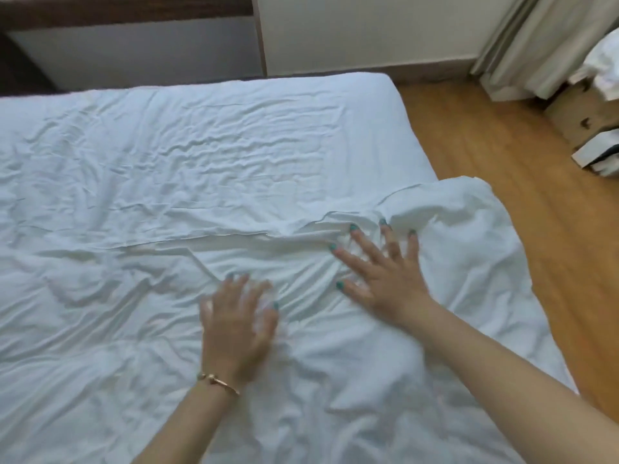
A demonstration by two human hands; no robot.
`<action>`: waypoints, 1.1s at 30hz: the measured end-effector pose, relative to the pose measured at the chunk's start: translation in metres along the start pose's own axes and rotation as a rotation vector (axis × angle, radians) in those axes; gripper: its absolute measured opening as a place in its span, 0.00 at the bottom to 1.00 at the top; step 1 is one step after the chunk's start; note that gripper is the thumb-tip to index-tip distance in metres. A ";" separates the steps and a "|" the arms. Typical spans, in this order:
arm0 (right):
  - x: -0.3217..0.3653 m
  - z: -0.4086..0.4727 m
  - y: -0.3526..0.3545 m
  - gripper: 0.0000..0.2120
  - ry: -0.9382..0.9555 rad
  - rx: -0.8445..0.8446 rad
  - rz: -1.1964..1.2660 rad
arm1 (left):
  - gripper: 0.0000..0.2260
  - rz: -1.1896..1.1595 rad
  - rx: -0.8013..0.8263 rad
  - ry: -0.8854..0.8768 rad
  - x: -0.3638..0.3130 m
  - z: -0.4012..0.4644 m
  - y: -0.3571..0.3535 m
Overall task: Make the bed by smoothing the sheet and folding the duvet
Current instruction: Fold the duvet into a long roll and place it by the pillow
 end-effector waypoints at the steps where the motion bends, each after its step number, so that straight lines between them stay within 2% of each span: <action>1: -0.015 0.001 -0.008 0.29 0.002 0.086 -0.001 | 0.25 0.001 0.109 -0.156 -0.049 -0.008 -0.024; 2: -0.031 0.003 -0.016 0.28 -0.005 0.149 0.013 | 0.27 0.021 0.217 -0.188 -0.077 -0.002 -0.047; 4: -0.068 0.008 -0.027 0.27 -0.150 0.214 0.055 | 0.32 0.120 0.396 0.007 -0.081 0.029 -0.086; 7: -0.106 0.003 -0.021 0.26 -0.478 0.222 -0.104 | 0.34 0.133 0.492 0.408 -0.040 0.085 -0.103; 8: -0.109 -0.001 -0.011 0.26 -0.560 0.165 -0.129 | 0.33 0.144 0.499 0.493 -0.037 0.103 -0.096; 9: -0.108 -0.007 0.004 0.26 -0.592 0.065 -0.124 | 0.31 0.196 0.481 0.499 -0.045 0.118 -0.084; 10: -0.103 -0.015 0.020 0.27 -0.560 -0.040 -0.049 | 0.29 0.238 0.422 0.400 -0.065 0.124 -0.074; 11: -0.094 -0.025 0.028 0.27 -0.443 -0.077 0.025 | 0.27 0.199 0.333 0.229 -0.095 0.122 -0.065; 12: -0.088 -0.041 0.025 0.26 -0.303 -0.052 0.024 | 0.25 0.087 0.234 0.047 -0.129 0.105 -0.058; 13: -0.093 -0.061 0.020 0.26 -0.252 -0.011 -0.004 | 0.25 -0.027 0.195 -0.100 -0.158 0.074 -0.055; 14: -0.114 -0.083 0.013 0.26 -0.359 0.056 -0.002 | 0.27 -0.063 0.236 -0.219 -0.178 0.038 -0.058; 15: -0.143 -0.109 0.003 0.26 -0.589 0.134 0.015 | 0.30 -0.015 0.347 -0.284 -0.183 0.004 -0.072; 16: -0.167 -0.137 -0.002 0.25 -0.846 0.201 0.070 | 0.32 0.084 0.437 -0.283 -0.177 -0.017 -0.090; 17: -0.180 -0.161 -0.007 0.25 -1.017 0.262 0.140 | 0.34 0.159 0.486 -0.241 -0.165 -0.022 -0.108; 18: -0.179 -0.176 -0.004 0.25 -1.039 0.268 0.195 | 0.34 0.201 0.516 -0.208 -0.157 -0.016 -0.122; 20: -0.148 -0.194 0.022 0.26 -0.749 0.136 0.235 | 0.35 0.230 0.568 -0.190 -0.155 -0.007 -0.136; 21: -0.125 -0.210 0.031 0.28 -0.609 0.150 0.274 | 0.35 0.236 0.568 -0.173 -0.158 -0.005 -0.135; 22: -0.110 -0.230 0.032 0.30 -0.551 0.225 0.306 | 0.33 0.253 0.562 -0.163 -0.161 -0.008 -0.132; 24: -0.109 -0.270 0.025 0.38 -0.744 0.358 0.329 | 0.30 0.226 0.520 -0.136 -0.178 -0.023 -0.114; 26: -0.125 -0.298 0.016 0.48 -1.074 0.353 0.349 | 0.30 0.135 0.504 -0.184 -0.207 -0.060 -0.094; 27: -0.131 -0.304 0.012 0.53 -1.172 0.360 0.360 | 0.31 0.076 0.512 -0.244 -0.223 -0.087 -0.084; 30: -0.140 -0.297 0.008 0.62 -1.166 0.426 0.488 | 0.33 0.103 0.653 -0.352 -0.235 -0.160 -0.077; 33: -0.149 -0.285 0.010 0.69 -1.188 0.345 0.788 | 0.34 0.095 0.658 -0.321 -0.228 -0.165 -0.080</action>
Point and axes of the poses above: each hand's wrist, its own z-axis towards the middle knuckle, its own y-axis out of the back of the hand, x = y × z, the point moved 8 cm from there along z, towards the middle knuckle, and after that the axes turned 12 degrees about -x, right-handed, at the moved point
